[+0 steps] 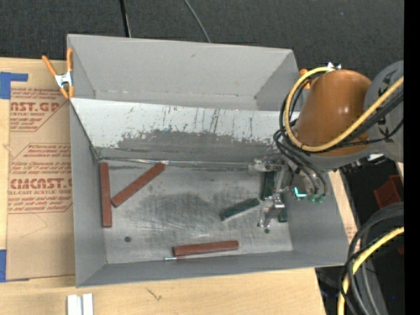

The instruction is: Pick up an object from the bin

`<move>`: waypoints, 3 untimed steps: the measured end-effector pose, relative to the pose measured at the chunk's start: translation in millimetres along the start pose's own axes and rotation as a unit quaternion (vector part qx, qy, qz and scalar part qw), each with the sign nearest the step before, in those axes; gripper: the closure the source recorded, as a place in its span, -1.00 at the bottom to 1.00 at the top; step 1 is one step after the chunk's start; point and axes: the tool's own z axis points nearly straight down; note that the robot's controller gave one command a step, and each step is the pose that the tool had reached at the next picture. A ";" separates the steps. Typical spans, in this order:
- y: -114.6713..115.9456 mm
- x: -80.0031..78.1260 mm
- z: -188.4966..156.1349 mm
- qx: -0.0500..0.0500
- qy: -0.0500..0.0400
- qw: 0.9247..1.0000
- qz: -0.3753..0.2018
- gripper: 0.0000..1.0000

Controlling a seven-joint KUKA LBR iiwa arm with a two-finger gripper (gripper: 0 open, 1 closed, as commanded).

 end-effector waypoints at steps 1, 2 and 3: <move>0.1 -1.7 -3.8 0.000 -0.004 1.000 0.000 -1.00; -9.1 -11.9 116.1 -0.001 -0.005 0.995 0.104 1.00; -9.0 -11.9 116.1 -0.001 -0.005 0.995 0.104 1.00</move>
Offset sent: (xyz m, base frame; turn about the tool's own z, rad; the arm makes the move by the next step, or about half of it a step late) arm 0.0092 -0.0099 -0.1198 0.2103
